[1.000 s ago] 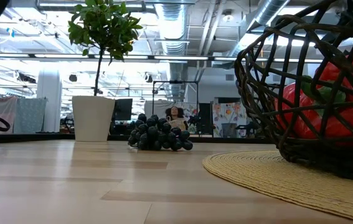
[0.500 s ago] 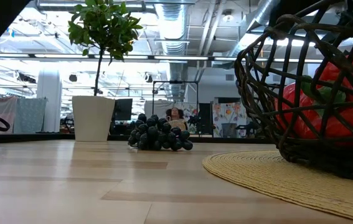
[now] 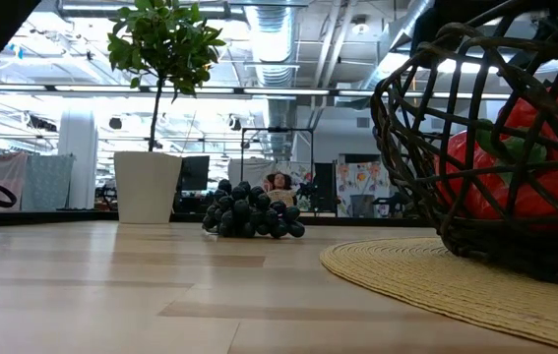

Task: Build produce basket
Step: Put the red apple into the black wire basket

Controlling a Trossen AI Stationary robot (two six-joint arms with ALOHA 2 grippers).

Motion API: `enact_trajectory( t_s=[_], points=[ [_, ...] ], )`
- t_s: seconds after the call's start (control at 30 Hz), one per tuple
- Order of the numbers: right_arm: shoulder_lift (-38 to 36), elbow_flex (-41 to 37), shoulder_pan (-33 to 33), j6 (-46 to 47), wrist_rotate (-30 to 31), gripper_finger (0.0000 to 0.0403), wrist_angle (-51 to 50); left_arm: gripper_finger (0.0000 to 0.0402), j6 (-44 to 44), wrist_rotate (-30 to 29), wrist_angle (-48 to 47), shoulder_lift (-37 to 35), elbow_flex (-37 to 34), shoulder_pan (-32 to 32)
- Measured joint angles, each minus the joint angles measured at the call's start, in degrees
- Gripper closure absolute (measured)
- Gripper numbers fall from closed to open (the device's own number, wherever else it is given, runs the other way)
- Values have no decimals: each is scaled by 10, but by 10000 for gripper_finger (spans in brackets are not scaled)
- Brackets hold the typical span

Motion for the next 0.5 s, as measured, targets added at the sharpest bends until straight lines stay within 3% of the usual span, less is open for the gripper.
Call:
enact_trajectory(
  t_s=[0.5],
  points=[
    [0, 0, 0, 24, 0, 69, -21, 111, -11, -13, -2, 0, 0, -7]
  ],
)
